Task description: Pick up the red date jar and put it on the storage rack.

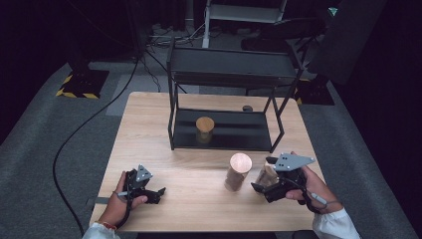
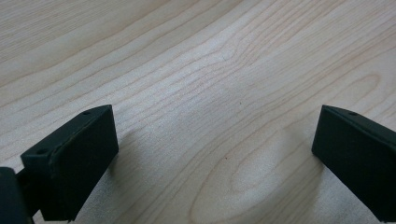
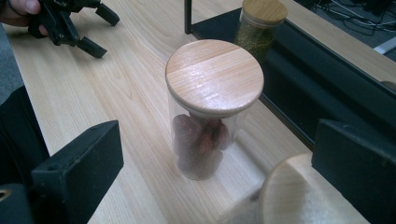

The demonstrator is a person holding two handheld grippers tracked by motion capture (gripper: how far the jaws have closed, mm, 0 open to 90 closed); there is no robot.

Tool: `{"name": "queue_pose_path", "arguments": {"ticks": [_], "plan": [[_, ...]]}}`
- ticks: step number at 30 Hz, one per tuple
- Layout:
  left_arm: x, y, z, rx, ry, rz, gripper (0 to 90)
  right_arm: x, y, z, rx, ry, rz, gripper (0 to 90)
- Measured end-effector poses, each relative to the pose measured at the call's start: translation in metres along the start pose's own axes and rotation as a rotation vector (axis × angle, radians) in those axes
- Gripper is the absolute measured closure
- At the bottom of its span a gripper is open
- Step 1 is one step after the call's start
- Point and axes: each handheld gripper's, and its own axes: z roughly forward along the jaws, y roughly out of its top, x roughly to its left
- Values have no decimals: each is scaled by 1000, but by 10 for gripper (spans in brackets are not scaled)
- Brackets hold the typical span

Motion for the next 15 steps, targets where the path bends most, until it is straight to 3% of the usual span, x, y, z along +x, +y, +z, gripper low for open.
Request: {"name": "queue_pose_path", "arguments": {"ticks": [15], "plan": [[0,0,0,0,1,0,0,1,29,23,77,19,-51,22]]}}
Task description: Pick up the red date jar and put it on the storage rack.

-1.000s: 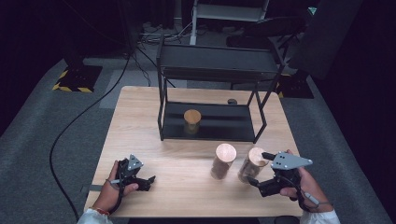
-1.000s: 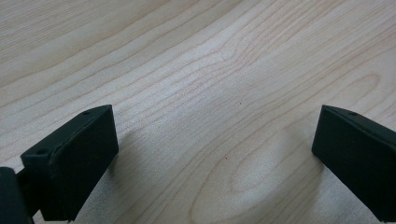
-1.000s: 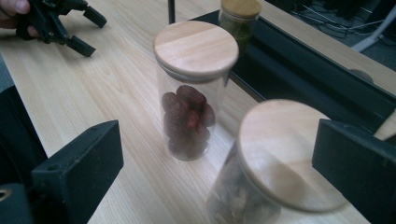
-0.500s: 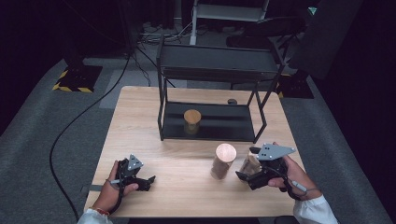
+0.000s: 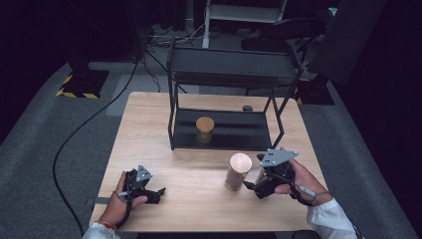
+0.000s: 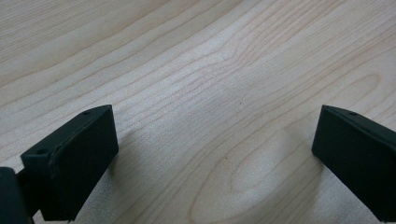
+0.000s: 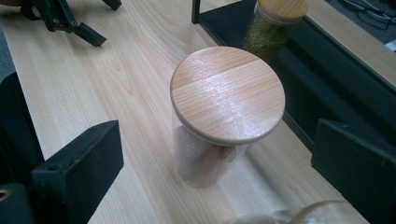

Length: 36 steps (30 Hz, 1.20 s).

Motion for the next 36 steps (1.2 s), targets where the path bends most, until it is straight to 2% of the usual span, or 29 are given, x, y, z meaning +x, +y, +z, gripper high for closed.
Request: {"name": "queue_pose_path", "arguments": {"ticks": [5,7,9,20,33,36], "plan": [[0,0,0,0,0,0,0,-5,8,6,17,26,6,22],[0,0,0,0,0,0,0,-5,12,9,29,18,7,26],[0,0,0,0,0,0,0,-8,14,12,36,30,18,26],[0,0,0,0,0,0,0,-9,37,30,113,38,26,30],[0,0,0,-1,-3,1,0,-14,57,49,191,44,38,49],[0,0,0,-1,-4,2,0,-12,59,53,204,23,50,75]]}}
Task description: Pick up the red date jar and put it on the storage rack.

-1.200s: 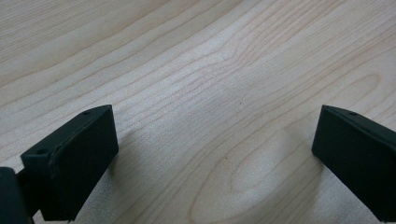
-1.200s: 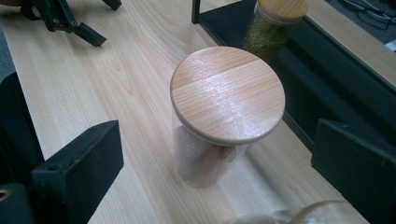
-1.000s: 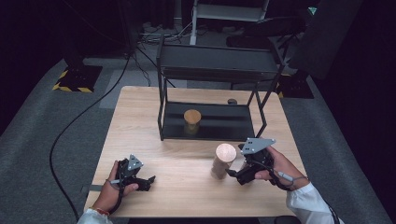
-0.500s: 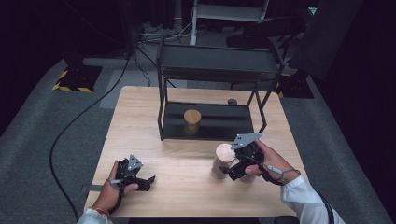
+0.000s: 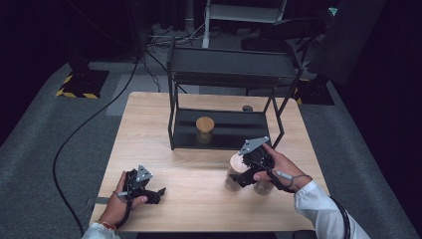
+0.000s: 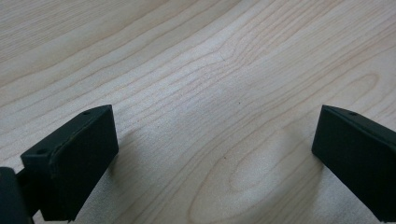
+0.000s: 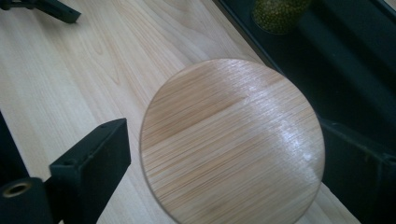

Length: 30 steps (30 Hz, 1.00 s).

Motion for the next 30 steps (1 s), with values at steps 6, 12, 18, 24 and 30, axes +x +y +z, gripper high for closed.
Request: {"name": "queue_pose_path", "arguments": {"ticks": [6,12,18,24,30], "plan": [[0,0,0,0,0,0,0,-4,8,8,42,13,15,92],[0,0,0,0,0,0,0,-4,17,13,83,22,19,144],[0,0,0,0,0,0,0,-7,20,14,89,15,50,225],[0,0,0,0,0,0,0,-6,23,14,100,13,45,229],[0,0,0,0,0,1,0,-5,23,13,104,12,46,230]]}}
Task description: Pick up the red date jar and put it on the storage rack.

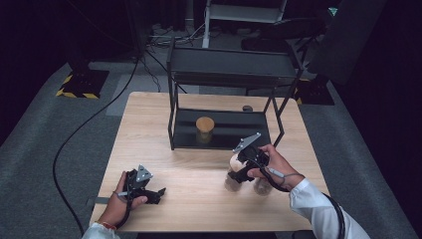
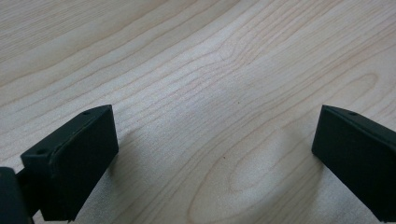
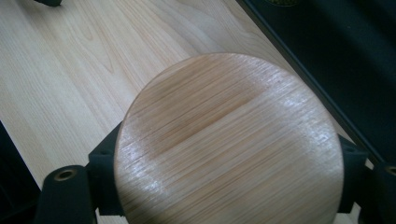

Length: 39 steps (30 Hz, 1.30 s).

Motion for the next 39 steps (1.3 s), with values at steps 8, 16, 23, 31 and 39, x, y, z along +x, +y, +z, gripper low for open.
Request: {"name": "queue_pose_path", "arguments": {"ticks": [8,16,23,31,39], "plan": [[0,0,0,0,0,-1,0,-1,0,0,1,5,8,229],[0,0,0,0,0,0,0,0,0,-1,1,-1,11,230],[0,0,0,0,0,0,0,1,1,-2,-7,-14,9,230],[0,0,0,0,-1,0,0,0,5,-10,-22,-14,2,229],[0,0,0,0,-1,0,0,-6,15,-21,-48,-19,-13,230]]}}
